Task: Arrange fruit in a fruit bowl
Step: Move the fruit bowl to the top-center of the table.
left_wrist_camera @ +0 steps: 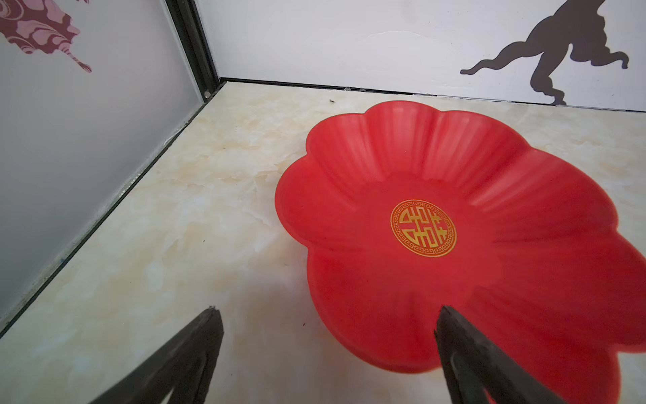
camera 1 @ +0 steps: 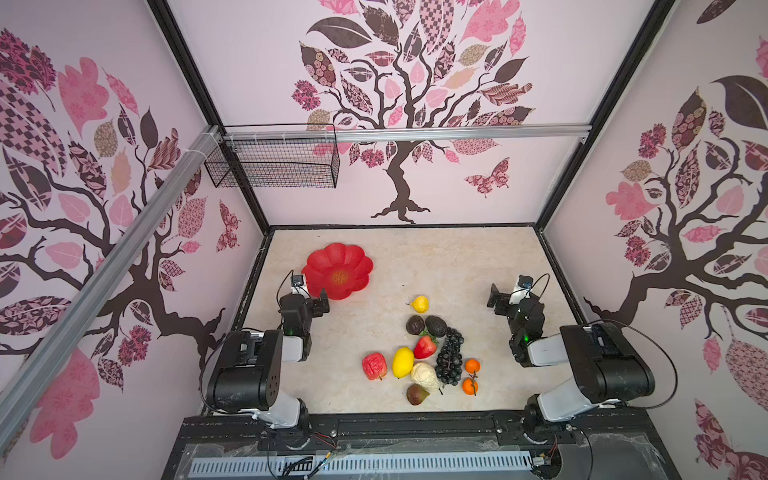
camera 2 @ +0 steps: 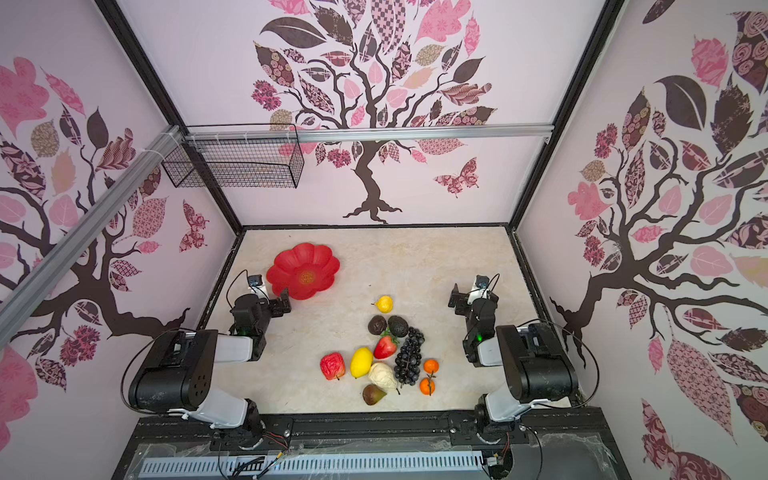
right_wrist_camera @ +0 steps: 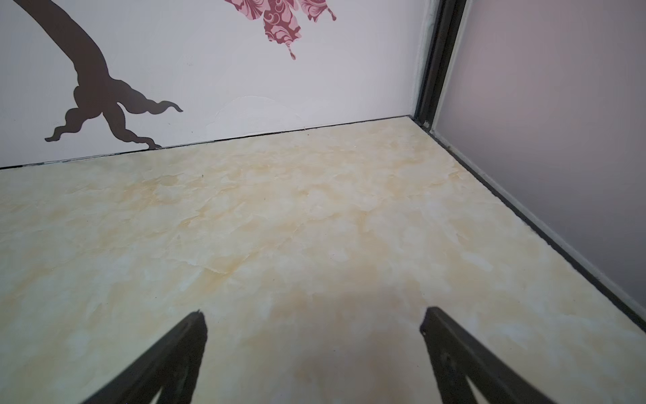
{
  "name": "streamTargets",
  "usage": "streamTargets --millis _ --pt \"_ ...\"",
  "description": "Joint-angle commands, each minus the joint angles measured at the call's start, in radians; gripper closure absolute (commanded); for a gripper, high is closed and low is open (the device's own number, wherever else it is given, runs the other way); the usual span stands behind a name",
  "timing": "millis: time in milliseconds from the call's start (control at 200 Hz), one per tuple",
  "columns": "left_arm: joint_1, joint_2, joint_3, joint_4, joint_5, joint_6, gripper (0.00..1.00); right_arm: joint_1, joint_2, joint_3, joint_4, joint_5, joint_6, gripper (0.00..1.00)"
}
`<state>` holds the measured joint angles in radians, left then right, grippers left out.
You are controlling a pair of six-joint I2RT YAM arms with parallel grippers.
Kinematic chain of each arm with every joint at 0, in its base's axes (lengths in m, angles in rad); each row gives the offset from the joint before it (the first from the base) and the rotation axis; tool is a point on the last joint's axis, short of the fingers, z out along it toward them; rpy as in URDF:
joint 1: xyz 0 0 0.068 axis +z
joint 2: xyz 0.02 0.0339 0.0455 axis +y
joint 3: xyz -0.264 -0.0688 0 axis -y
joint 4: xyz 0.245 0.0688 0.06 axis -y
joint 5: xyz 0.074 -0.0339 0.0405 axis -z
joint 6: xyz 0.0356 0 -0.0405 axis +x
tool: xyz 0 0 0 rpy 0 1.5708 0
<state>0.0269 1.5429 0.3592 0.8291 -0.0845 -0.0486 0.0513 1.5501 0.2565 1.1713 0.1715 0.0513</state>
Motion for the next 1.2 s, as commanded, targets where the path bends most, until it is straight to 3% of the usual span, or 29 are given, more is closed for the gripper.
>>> streamTargets --millis 0,755,825,945,1065,1195 --pt "0.009 0.013 0.033 0.022 0.013 0.005 0.02 0.005 0.021 0.024 0.013 0.01 -0.005 0.01" --pt "0.017 0.013 0.022 0.044 0.07 0.02 0.02 0.006 0.017 0.016 0.02 0.002 -0.008 0.0" --pt "0.007 0.01 0.008 0.068 0.098 0.045 0.02 0.005 0.002 -0.02 0.07 -0.055 -0.027 0.0" --pt "-0.004 -0.008 -0.049 0.155 0.098 0.06 0.02 0.007 -0.008 -0.072 0.164 -0.039 -0.024 0.0" --pt "-0.065 -0.093 -0.115 0.209 0.046 0.12 0.02 0.025 -0.045 -0.095 0.181 -0.062 -0.055 0.0" --pt "-0.103 -0.246 -0.131 0.083 -0.023 0.11 0.02 0.067 -0.167 -0.128 0.128 -0.046 -0.095 0.0"
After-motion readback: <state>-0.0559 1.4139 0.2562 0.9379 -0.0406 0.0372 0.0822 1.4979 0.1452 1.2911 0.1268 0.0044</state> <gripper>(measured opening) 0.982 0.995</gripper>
